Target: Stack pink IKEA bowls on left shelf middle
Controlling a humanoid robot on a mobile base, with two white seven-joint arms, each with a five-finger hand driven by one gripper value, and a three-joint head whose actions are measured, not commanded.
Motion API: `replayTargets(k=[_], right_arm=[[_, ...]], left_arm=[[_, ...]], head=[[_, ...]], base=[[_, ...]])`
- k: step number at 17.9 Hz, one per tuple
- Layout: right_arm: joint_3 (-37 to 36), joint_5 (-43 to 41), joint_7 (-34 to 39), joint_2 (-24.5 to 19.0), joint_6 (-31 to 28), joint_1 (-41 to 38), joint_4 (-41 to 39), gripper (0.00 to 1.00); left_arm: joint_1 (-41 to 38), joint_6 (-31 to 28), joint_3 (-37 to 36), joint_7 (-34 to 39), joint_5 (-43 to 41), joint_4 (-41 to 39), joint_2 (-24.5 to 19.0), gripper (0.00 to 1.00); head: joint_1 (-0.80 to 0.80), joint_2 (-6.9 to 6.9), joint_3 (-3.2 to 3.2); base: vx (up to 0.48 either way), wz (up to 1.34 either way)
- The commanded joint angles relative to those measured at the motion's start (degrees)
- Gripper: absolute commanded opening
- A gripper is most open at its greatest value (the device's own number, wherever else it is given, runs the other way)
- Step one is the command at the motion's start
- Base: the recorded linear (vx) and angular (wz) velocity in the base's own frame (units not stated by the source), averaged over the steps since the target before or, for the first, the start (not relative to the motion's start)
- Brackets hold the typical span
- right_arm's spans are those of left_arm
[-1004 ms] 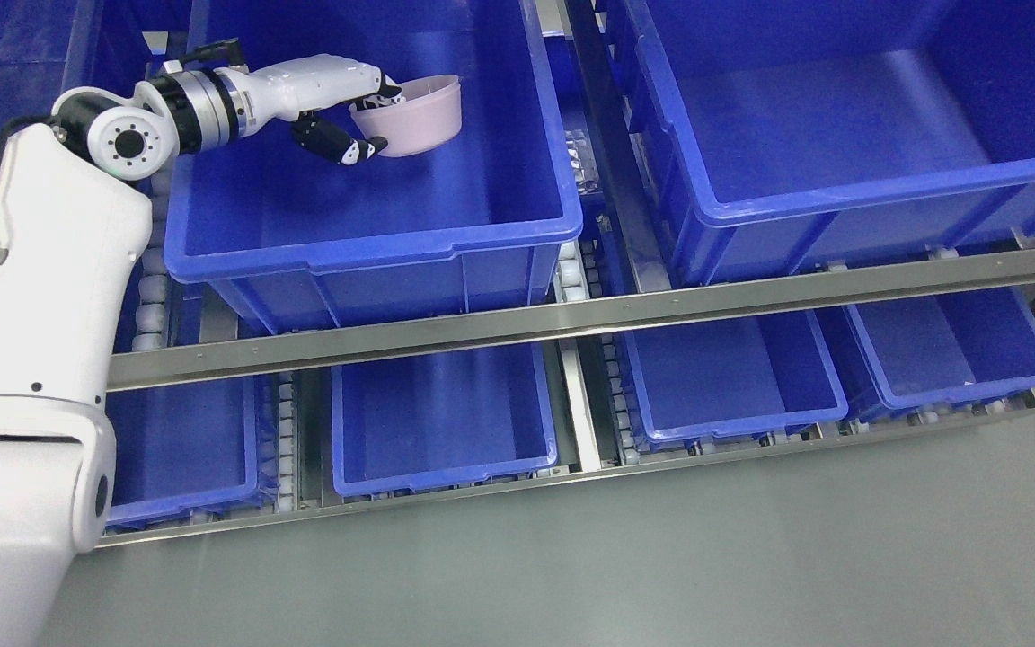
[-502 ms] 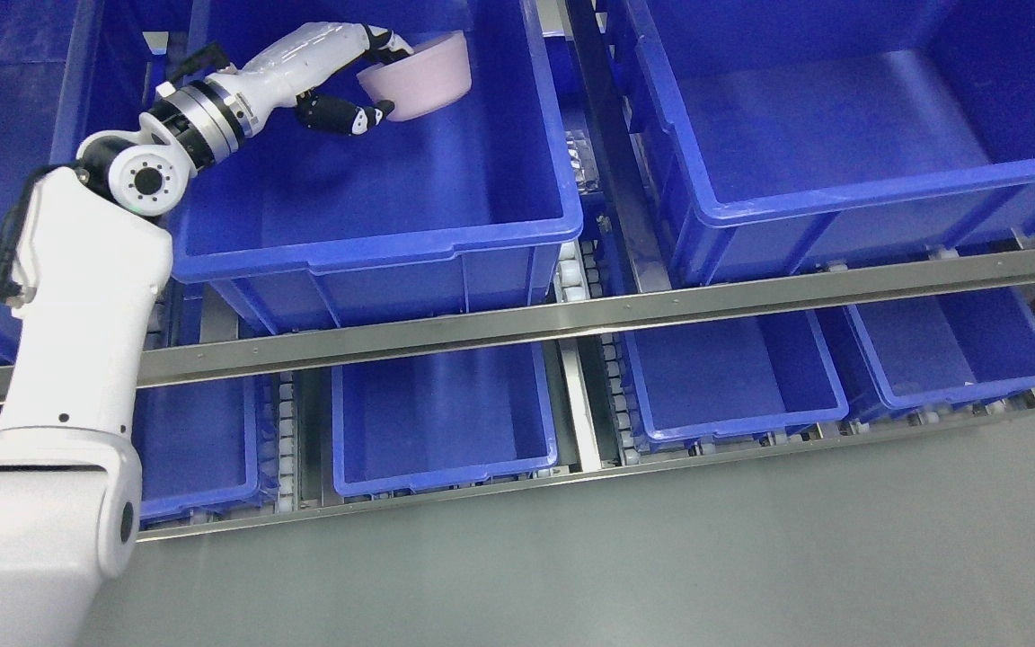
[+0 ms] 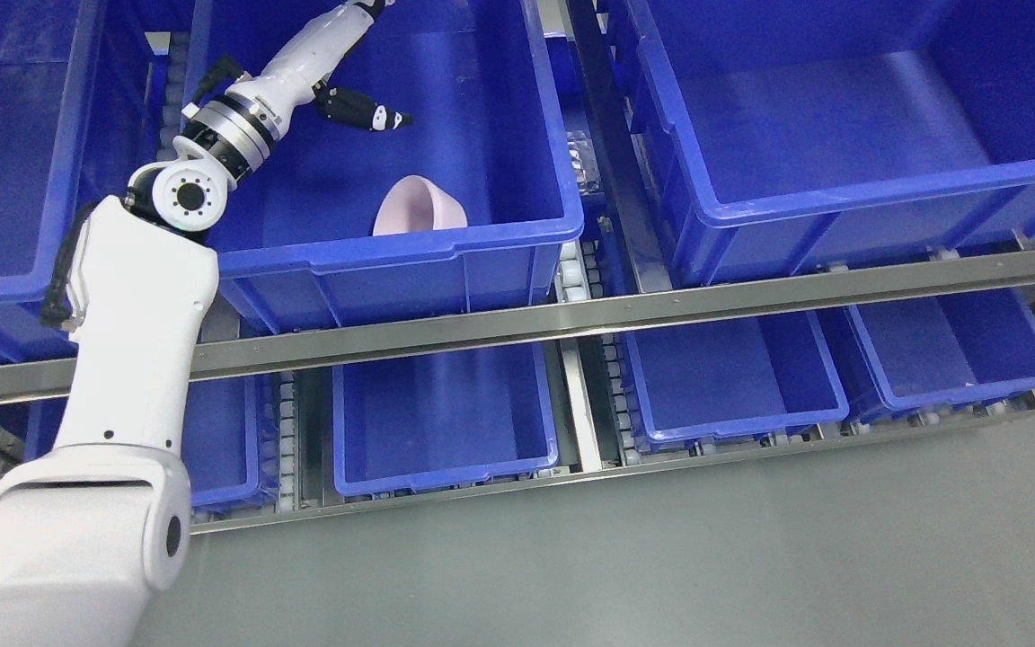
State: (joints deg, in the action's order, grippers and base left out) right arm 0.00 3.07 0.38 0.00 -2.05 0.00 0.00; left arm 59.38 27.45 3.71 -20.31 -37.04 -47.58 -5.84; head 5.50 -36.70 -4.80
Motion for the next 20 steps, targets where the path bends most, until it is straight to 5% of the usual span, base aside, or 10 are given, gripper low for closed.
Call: replayTargets(k=[1,5,11,20], right_arm=[[-0.62,-3.07,-0.03,1.0,0.11,-1.67,-1.93,1.0],[-0.62,-3.07,-0.03,1.0,0.11,-1.67,-1.93,1.0],[-0.62,-3.07,-0.03,1.0,0.11,-1.67,-1.93,1.0],[-0.62,-3.07,-0.03,1.0,0.03,-1.67,-1.93,1.0]], left_arm=[[-1.2,-8.61,18.59,0.27,15.21,-9.08,4.84,1.0],[-2.42,-19.63,20.11,10.61,29.81,-19.64,4.84,1.0],[-15.61,-31.22,15.71,13.11,30.28,-39.5,4.84,1.0],[-25.45,-31.24,14.31,13.02,30.28,-47.08,4.84,1.0]], head=[[0.0,0.0,0.0],[0.0,0.0,0.0],[0.0,0.0,0.0],[0.0,0.0,0.0]], base=[[0.0,0.0],[0.0,0.0],[0.0,0.0],[0.0,0.0]])
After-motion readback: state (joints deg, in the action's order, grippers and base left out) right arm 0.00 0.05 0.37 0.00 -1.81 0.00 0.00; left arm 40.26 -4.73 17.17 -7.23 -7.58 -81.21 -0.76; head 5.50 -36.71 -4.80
